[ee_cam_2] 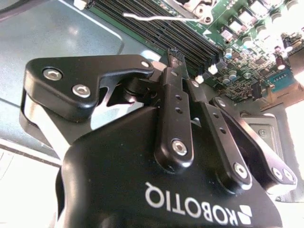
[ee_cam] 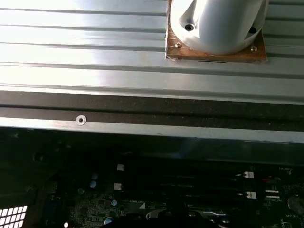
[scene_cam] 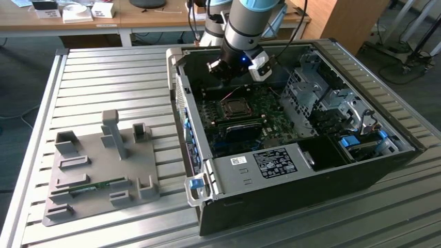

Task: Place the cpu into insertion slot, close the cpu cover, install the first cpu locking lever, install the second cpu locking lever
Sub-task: 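Install the first cpu locking lever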

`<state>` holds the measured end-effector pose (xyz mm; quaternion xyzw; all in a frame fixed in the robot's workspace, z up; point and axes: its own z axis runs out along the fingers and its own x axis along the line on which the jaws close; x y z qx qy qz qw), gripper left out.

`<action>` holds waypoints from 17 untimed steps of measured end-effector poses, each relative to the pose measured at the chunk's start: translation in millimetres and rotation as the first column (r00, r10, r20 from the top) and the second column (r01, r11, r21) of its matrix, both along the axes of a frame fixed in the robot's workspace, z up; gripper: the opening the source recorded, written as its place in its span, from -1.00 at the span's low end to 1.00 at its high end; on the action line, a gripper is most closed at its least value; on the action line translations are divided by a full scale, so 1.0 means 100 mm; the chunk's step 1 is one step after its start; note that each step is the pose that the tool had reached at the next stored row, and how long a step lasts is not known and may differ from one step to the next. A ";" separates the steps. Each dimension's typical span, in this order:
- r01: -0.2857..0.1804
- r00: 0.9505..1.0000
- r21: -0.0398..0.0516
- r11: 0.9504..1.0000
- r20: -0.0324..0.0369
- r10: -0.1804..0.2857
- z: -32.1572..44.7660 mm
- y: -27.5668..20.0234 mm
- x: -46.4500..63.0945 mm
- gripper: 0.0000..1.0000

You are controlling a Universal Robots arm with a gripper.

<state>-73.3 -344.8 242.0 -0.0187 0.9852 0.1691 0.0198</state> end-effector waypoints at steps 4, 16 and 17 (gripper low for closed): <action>0.000 1.000 0.000 1.000 0.000 0.000 -0.012 0.000 0.01 -0.79; 0.000 1.000 -0.001 1.000 0.000 0.000 -0.071 0.000 0.01 -0.79; 0.000 1.000 -0.001 1.000 0.000 0.000 -0.080 0.000 0.01 -0.79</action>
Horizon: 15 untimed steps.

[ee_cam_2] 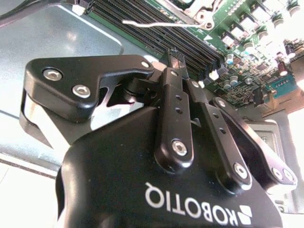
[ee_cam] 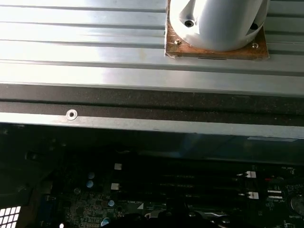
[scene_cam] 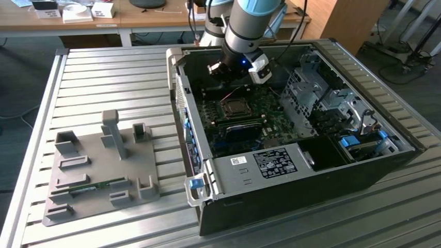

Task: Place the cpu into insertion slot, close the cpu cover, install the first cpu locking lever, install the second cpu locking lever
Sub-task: 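Install the first cpu locking lever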

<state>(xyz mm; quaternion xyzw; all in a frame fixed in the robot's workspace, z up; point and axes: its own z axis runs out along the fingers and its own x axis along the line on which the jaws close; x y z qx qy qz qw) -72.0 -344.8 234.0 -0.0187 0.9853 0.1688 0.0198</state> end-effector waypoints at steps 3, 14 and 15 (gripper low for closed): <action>0.000 1.000 -0.001 1.000 0.000 0.000 -0.029 0.000 0.00 -0.79; 0.000 1.000 -0.002 1.000 0.000 0.000 -0.075 0.000 0.09 -0.79; 0.000 1.000 -0.002 1.000 0.000 0.000 -0.088 0.000 0.09 -0.79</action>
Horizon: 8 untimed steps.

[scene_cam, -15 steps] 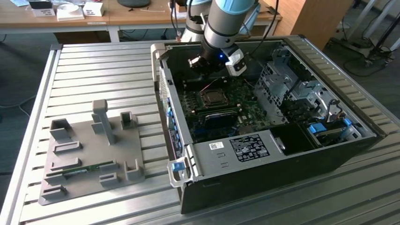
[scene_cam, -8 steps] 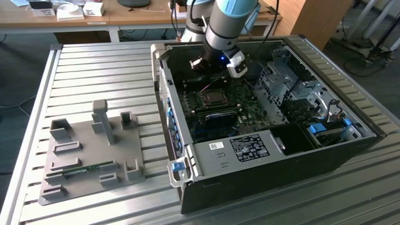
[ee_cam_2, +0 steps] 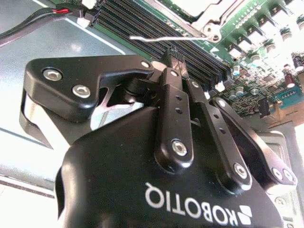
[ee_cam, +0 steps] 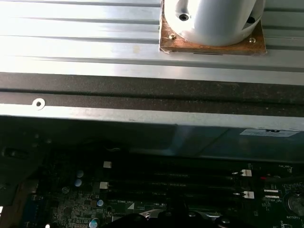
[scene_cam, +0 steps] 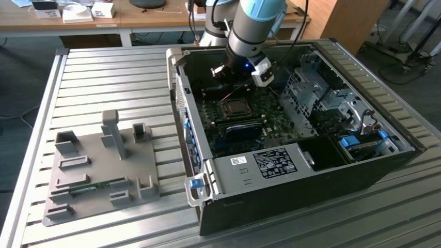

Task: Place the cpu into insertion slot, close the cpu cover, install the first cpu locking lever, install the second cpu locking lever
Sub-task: 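Install the first cpu locking lever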

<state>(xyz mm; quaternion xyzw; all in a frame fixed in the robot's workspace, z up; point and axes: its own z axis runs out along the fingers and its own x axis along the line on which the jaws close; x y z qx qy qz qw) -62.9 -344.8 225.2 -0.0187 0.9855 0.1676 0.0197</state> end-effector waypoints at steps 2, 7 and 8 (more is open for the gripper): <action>0.000 1.000 0.000 1.000 0.000 0.000 -0.003 0.000 0.00 -0.79; 0.000 1.000 0.000 1.000 0.000 0.000 -0.024 0.000 0.00 -0.79; 0.000 1.000 0.000 1.000 0.000 0.000 -0.026 0.000 0.01 -0.79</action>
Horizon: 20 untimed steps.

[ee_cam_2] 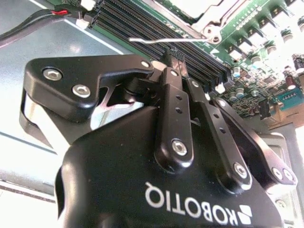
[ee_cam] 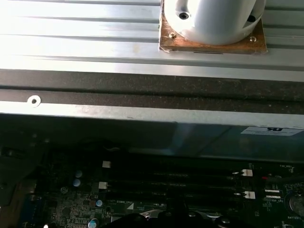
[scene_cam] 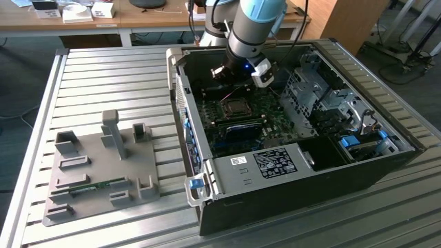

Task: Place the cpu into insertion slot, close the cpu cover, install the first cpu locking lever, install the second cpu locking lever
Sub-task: 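Install the first cpu locking lever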

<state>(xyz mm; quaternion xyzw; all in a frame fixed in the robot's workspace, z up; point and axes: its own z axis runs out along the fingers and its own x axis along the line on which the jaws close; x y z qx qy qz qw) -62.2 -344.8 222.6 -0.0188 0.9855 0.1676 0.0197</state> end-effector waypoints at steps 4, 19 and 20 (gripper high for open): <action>0.000 1.000 0.000 1.000 0.000 0.000 -0.008 0.000 0.02 -0.79; 0.000 1.000 0.000 1.000 0.000 0.000 -0.022 0.006 0.06 -0.79; 0.000 1.000 0.000 1.000 0.000 0.000 -0.024 0.006 0.07 -0.79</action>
